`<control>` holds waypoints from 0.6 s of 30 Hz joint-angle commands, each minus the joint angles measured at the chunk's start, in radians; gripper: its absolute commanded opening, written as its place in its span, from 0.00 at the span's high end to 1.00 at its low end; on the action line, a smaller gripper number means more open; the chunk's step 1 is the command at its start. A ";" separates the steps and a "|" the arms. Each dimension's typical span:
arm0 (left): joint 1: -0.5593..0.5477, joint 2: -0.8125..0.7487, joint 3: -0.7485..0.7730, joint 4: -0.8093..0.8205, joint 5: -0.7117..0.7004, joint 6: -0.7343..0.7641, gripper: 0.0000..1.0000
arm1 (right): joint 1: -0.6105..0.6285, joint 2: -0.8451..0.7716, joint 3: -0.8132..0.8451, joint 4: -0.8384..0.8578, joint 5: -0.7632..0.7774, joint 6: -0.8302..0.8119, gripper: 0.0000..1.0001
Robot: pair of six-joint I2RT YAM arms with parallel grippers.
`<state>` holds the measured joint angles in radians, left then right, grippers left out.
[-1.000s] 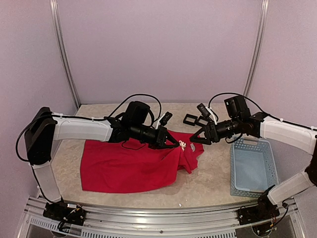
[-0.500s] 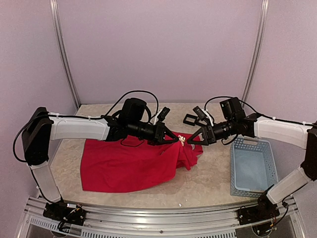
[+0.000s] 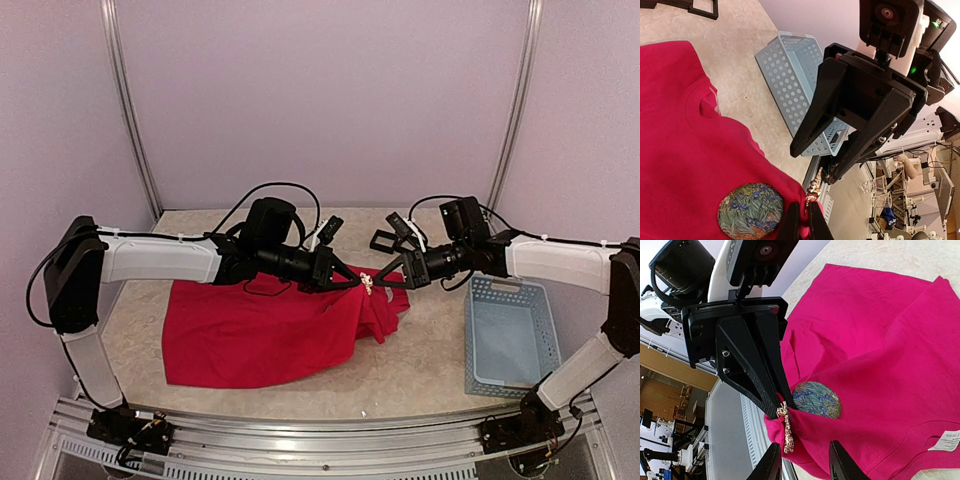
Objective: Remove the brooch from the garment
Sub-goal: Pass from the left arm to the right
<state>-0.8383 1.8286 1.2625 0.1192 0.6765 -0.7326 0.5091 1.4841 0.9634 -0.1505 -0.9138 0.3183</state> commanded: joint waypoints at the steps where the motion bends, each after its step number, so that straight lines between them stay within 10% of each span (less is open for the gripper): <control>1: 0.002 -0.022 0.022 0.018 0.019 0.003 1.00 | 0.010 0.019 0.008 0.043 -0.016 0.022 0.70; 18: -0.010 -0.021 0.042 -0.023 -0.005 0.014 0.90 | 0.053 0.000 0.013 0.060 0.050 0.009 1.00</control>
<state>-0.8383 1.8286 1.2629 0.1013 0.6689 -0.7246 0.5457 1.5089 0.9657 -0.0944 -0.9257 0.3580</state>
